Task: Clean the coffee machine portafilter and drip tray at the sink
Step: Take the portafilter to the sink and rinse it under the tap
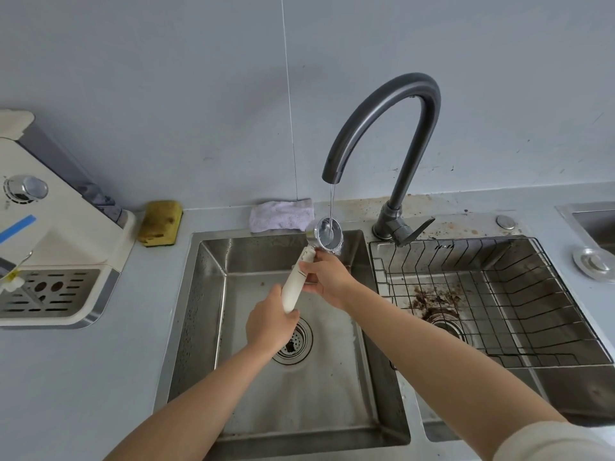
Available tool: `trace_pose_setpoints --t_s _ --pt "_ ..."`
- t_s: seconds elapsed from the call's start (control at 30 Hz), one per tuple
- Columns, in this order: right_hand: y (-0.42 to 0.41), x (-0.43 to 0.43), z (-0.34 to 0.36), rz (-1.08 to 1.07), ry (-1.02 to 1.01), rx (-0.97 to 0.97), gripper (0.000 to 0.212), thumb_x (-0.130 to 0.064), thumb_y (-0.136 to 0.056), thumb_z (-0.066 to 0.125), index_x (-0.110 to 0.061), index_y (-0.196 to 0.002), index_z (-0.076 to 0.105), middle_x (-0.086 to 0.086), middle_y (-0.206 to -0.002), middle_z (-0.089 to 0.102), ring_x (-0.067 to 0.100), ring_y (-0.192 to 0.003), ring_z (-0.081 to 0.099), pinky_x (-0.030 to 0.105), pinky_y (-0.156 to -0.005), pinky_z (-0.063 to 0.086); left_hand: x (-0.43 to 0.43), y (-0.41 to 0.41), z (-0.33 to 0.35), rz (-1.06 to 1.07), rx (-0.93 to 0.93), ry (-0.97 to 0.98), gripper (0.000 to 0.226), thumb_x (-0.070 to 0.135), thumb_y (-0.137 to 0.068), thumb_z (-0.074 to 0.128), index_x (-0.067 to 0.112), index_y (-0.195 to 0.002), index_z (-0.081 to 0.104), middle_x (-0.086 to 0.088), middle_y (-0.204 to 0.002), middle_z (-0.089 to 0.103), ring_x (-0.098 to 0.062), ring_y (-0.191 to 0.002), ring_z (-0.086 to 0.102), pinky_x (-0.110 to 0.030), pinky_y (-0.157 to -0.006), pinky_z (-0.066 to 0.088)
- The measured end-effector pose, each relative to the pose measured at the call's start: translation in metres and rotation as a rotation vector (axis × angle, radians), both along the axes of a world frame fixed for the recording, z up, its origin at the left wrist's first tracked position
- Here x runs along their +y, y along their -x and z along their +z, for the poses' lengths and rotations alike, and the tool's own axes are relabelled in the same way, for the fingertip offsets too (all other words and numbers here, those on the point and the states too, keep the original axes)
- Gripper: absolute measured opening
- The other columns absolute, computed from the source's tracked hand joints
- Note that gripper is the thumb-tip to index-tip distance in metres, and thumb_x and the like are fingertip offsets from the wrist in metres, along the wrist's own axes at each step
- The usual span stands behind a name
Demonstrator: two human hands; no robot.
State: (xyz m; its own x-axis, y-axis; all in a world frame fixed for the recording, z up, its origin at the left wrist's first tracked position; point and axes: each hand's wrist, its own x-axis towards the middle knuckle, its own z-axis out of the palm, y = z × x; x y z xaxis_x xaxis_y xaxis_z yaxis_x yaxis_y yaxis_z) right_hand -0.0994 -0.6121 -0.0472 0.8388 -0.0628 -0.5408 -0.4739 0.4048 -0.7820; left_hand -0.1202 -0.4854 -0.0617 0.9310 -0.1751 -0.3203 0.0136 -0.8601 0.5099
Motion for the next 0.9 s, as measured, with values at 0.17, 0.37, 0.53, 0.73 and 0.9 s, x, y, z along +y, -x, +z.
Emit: trace_pose_setpoints --t_s 0.17,0.37,0.53,0.73,0.9 --pt "0.003 0.001 0.002 -0.001 -0.068 0.0 0.018 0.004 -0.092 0.043 -0.005 -0.107 0.045 0.011 -0.09 0.056 0.021 -0.079 0.057 0.036 -0.076 0.049 0.003 0.004 0.001 -0.033 -0.071 -0.075 0.026 0.021 -0.087 0.055 0.011 -0.109 0.046 -0.007 -0.091 0.063 -0.027 -0.076 0.06 -0.029 -0.059 0.04" --pt "0.007 0.0 0.002 -0.012 0.007 0.02 0.013 0.0 -0.091 0.049 -0.007 -0.101 0.05 0.006 -0.084 0.055 0.019 -0.075 0.057 0.032 -0.07 0.052 0.002 0.006 0.003 -0.015 0.021 0.029 0.027 0.02 -0.082 0.058 0.009 -0.105 0.047 -0.007 -0.085 0.059 -0.03 -0.074 0.063 -0.038 -0.063 0.052" --pt "0.014 -0.001 0.001 -0.024 0.079 0.05 0.014 -0.005 -0.088 0.057 -0.009 -0.101 0.051 0.004 -0.081 0.057 0.017 -0.071 0.057 0.028 -0.063 0.051 0.0 0.011 0.009 0.075 0.268 0.339 0.022 0.009 -0.08 0.061 0.013 -0.098 0.05 -0.003 -0.07 0.053 -0.016 -0.044 0.052 -0.027 -0.049 0.048" --pt "0.021 -0.007 0.004 -0.03 0.093 0.027 0.023 -0.014 -0.085 0.064 -0.011 -0.103 0.05 0.003 -0.082 0.06 0.015 -0.069 0.059 0.025 -0.058 0.05 0.001 0.015 0.024 0.137 0.62 0.8 0.019 -0.005 -0.077 0.058 0.011 -0.085 0.053 -0.004 -0.053 0.044 -0.015 -0.034 0.04 -0.021 -0.037 0.035" --pt "0.022 -0.014 0.011 -0.024 0.036 0.007 0.005 -0.011 -0.091 0.054 -0.013 -0.089 0.05 0.006 -0.083 0.059 0.017 -0.069 0.06 0.026 -0.058 0.05 0.003 0.015 0.023 0.178 0.787 0.935 0.029 0.006 -0.059 0.055 0.006 -0.087 0.048 -0.001 -0.046 0.047 -0.013 -0.032 0.039 -0.019 -0.037 0.034"
